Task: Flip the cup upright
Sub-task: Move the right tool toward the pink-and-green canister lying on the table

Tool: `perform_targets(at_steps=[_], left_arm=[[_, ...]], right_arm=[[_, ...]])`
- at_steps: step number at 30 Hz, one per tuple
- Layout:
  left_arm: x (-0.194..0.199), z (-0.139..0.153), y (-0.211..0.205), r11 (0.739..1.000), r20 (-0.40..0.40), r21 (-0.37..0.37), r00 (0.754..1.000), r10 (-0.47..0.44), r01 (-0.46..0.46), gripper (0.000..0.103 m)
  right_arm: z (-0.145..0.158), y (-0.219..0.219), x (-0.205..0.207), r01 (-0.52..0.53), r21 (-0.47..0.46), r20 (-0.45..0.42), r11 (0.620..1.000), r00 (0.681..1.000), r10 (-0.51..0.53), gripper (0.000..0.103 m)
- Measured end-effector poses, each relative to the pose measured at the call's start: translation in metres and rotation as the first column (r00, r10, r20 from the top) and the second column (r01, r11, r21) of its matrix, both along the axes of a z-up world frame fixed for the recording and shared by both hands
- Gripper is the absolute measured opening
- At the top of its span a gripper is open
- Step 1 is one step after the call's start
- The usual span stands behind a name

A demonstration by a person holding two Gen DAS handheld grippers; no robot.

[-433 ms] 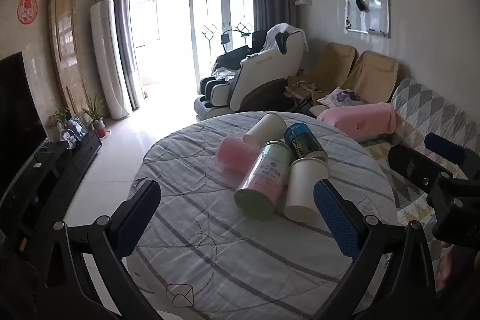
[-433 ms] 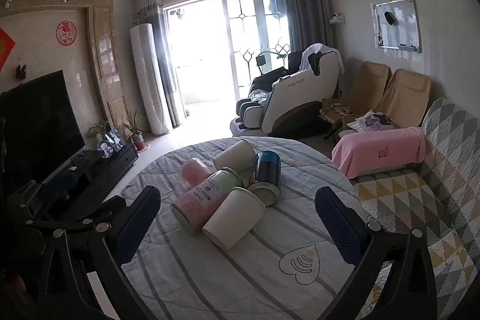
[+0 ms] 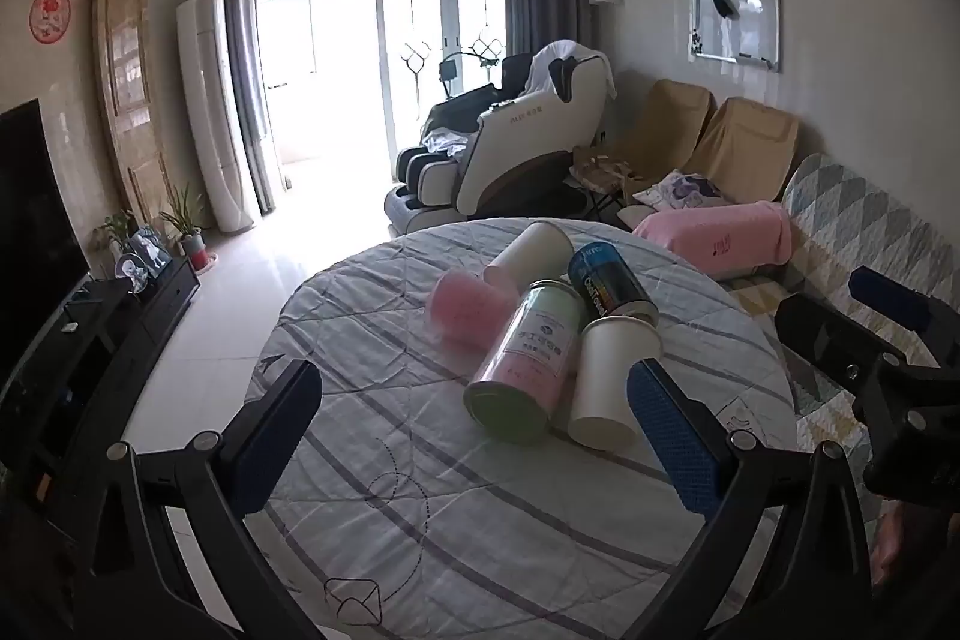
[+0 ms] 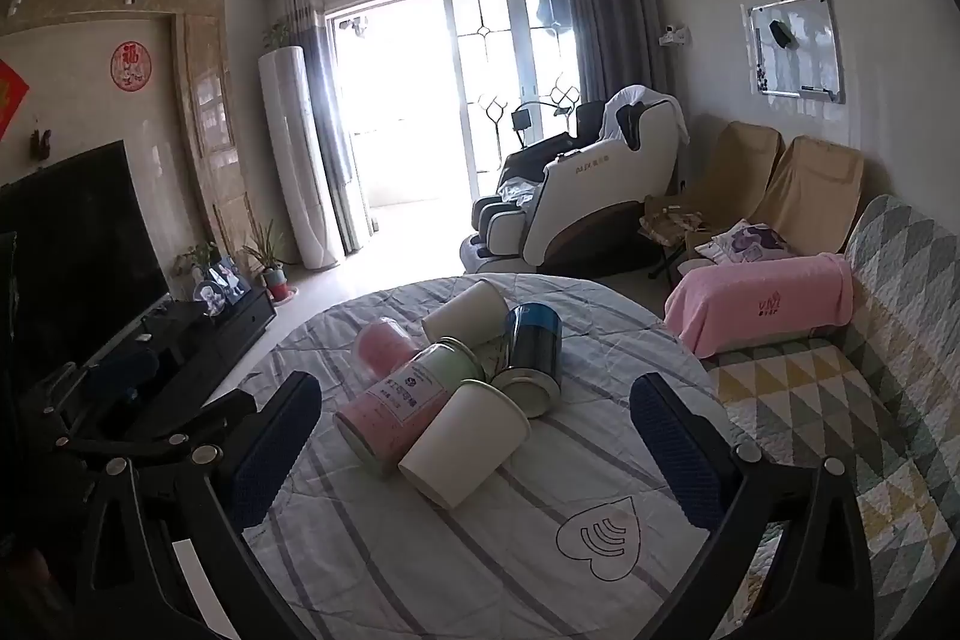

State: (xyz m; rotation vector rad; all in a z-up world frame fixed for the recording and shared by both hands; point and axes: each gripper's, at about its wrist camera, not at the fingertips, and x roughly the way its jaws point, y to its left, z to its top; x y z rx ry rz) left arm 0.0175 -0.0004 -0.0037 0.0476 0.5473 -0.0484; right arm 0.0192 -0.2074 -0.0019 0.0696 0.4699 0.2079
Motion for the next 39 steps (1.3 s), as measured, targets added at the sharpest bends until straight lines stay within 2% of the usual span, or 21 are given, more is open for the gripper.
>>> perform_targets(at_steps=[5, 23, 39], left_arm=[[0.003, 0.0, 0.0, 1.0, -0.005, 0.006, 1.0, -0.001, 0.001, 0.103], [0.005, -0.003, -0.002, 1.0, -0.001, 0.003, 1.0, 0.001, -0.001, 0.103], [0.019, -0.02, -0.024, 0.999, -0.072, 0.002, 0.996, -0.053, 0.053, 0.103]], right_arm=[[-0.004, -0.006, 0.01, 0.001, 0.01, -0.009, 1.0, 1.0, -0.001, 0.103], [-0.006, -0.003, 0.007, 0.001, 0.004, -0.007, 1.0, 1.0, -0.001, 0.103], [-0.017, -0.022, 0.014, 0.047, 0.004, -0.039, 0.999, 0.998, -0.047, 0.103]])
